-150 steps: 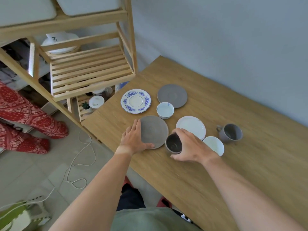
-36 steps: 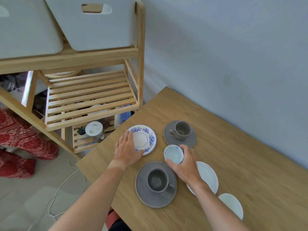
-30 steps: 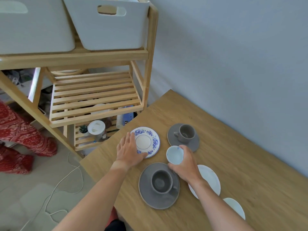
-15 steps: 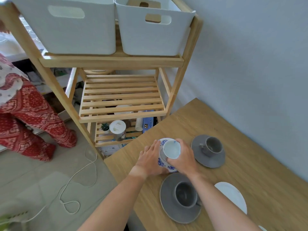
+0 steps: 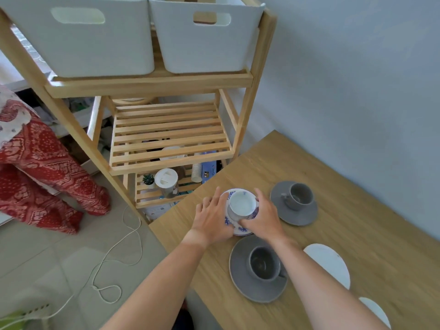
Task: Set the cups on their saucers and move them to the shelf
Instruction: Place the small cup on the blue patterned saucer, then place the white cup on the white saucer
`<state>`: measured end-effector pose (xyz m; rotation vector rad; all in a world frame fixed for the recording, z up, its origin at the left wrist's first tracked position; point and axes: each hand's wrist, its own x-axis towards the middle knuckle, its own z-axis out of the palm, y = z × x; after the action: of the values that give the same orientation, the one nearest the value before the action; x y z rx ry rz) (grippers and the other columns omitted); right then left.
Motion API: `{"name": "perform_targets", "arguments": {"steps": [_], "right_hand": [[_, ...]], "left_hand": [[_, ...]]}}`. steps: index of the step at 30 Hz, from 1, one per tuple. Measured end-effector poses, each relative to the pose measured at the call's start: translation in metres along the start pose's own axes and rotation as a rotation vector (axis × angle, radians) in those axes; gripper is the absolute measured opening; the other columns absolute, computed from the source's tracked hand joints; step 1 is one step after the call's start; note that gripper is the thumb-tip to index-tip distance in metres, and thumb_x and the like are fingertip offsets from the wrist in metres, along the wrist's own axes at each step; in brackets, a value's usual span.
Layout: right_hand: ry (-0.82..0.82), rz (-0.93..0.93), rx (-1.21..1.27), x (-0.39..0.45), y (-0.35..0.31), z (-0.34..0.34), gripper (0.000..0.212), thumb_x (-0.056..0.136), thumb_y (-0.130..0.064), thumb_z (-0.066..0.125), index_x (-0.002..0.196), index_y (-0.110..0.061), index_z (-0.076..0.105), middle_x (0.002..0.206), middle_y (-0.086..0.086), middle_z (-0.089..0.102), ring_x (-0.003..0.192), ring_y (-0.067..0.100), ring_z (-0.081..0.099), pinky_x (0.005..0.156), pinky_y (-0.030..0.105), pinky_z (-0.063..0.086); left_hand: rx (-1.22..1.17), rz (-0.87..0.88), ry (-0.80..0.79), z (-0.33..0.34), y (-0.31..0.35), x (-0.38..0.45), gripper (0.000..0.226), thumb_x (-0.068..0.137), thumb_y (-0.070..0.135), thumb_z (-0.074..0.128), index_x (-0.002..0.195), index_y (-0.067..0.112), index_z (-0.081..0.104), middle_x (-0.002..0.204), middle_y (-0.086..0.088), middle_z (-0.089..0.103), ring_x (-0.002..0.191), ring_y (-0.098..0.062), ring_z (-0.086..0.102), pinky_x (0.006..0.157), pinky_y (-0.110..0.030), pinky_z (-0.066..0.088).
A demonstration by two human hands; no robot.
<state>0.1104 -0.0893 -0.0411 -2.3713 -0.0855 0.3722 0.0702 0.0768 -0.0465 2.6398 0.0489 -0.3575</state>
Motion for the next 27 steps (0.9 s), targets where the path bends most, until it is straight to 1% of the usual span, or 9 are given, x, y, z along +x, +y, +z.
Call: {"name": "perform_targets", "arguments": {"steps": [3, 7, 9, 13, 17, 20, 22, 24, 27], "right_hand": [[0.057, 0.013, -0.023, -0.015, 0.011, -0.023, 0.088, 0.073, -0.025, 0.083, 0.148, -0.017, 0.040, 0.141, 0.005, 0.051, 0.134, 0.023, 0.046, 0.108, 0.038, 0.042], [0.234, 0.021, 0.040, -0.045, 0.037, -0.064, 0.057, 0.081, -0.023, 0.078, 0.133, -0.014, 0.055, 0.119, 0.002, 0.057, 0.112, 0.019, 0.056, 0.097, 0.039, 0.048], [0.248, 0.072, 0.063, -0.066, 0.058, -0.085, 0.055, 0.086, -0.028, 0.073, 0.135, -0.019, 0.051, 0.128, 0.001, 0.055, 0.121, 0.022, 0.054, 0.100, 0.040, 0.046], [0.203, 0.254, 0.034, -0.120, 0.108, -0.120, 0.070, 0.087, -0.045, 0.067, 0.147, -0.025, 0.036, 0.155, 0.002, 0.039, 0.144, 0.024, 0.036, 0.113, 0.046, 0.035], [0.203, 0.328, -0.020, -0.174, 0.143, -0.142, 0.077, 0.085, -0.053, 0.068, 0.149, -0.024, 0.036, 0.153, 0.000, 0.037, 0.143, 0.025, 0.032, 0.110, 0.044, 0.032], [0.177, 0.327, -0.079, -0.204, 0.163, -0.145, 0.086, 0.071, -0.064, 0.074, 0.143, -0.027, 0.043, 0.137, -0.003, 0.043, 0.134, 0.022, 0.040, 0.104, 0.040, 0.036], [0.128, 0.307, -0.107, -0.216, 0.173, -0.138, 0.096, 0.058, -0.070, 0.078, 0.138, -0.029, 0.045, 0.125, -0.006, 0.044, 0.125, 0.019, 0.044, 0.101, 0.038, 0.040], [0.075, 0.268, -0.133, -0.221, 0.184, -0.128, 0.096, 0.054, -0.063, 0.083, 0.135, -0.030, 0.045, 0.118, -0.006, 0.042, 0.119, 0.020, 0.045, 0.097, 0.038, 0.042], [0.048, 0.202, -0.211, -0.222, 0.195, -0.119, 0.082, 0.060, -0.043, 0.083, 0.130, -0.032, 0.043, 0.118, -0.005, 0.041, 0.113, 0.024, 0.050, 0.087, 0.038, 0.046]], "left_hand": [[-0.001, 0.020, 0.081, -0.010, 0.013, -0.004, 0.083, 0.080, 0.034, 0.064, 0.153, 0.019, 0.028, 0.169, -0.008, 0.012, 0.145, -0.037, 0.028, 0.113, -0.051, 0.027], [-0.078, 0.070, 0.196, -0.018, 0.049, -0.004, 0.074, 0.080, 0.032, 0.065, 0.148, 0.016, 0.040, 0.163, -0.007, 0.031, 0.142, -0.035, 0.033, 0.110, -0.049, 0.030], [-0.159, 0.069, 0.207, -0.016, 0.078, -0.006, 0.068, 0.082, 0.028, 0.064, 0.146, 0.017, 0.043, 0.156, -0.004, 0.039, 0.141, -0.033, 0.033, 0.111, -0.047, 0.028], [-0.214, 0.112, 0.153, 0.004, 0.140, -0.012, 0.062, 0.082, 0.024, 0.064, 0.141, 0.014, 0.048, 0.145, -0.010, 0.050, 0.135, -0.034, 0.038, 0.109, -0.046, 0.032], [-0.109, 0.217, 0.044, 0.042, 0.188, -0.030, 0.065, 0.082, 0.021, 0.064, 0.143, 0.014, 0.044, 0.151, -0.008, 0.044, 0.137, -0.034, 0.036, 0.109, -0.046, 0.030], [0.040, 0.278, -0.015, 0.077, 0.204, -0.047, 0.063, 0.083, 0.021, 0.064, 0.142, 0.011, 0.043, 0.150, -0.008, 0.044, 0.135, -0.034, 0.038, 0.108, -0.043, 0.032], [0.110, 0.261, -0.090, 0.098, 0.206, -0.056, 0.063, 0.084, 0.019, 0.064, 0.141, 0.010, 0.041, 0.146, -0.010, 0.045, 0.133, -0.036, 0.040, 0.106, -0.042, 0.035], [0.148, 0.214, -0.175, 0.115, 0.205, -0.065, 0.071, 0.087, 0.020, 0.064, 0.149, 0.011, 0.032, 0.152, -0.012, 0.039, 0.135, -0.036, 0.038, 0.109, -0.044, 0.034], [0.168, 0.164, -0.220, 0.129, 0.201, -0.077, 0.071, 0.095, 0.027, 0.058, 0.154, 0.010, 0.023, 0.165, -0.013, 0.017, 0.139, -0.038, 0.033, 0.112, -0.046, 0.031]]}}
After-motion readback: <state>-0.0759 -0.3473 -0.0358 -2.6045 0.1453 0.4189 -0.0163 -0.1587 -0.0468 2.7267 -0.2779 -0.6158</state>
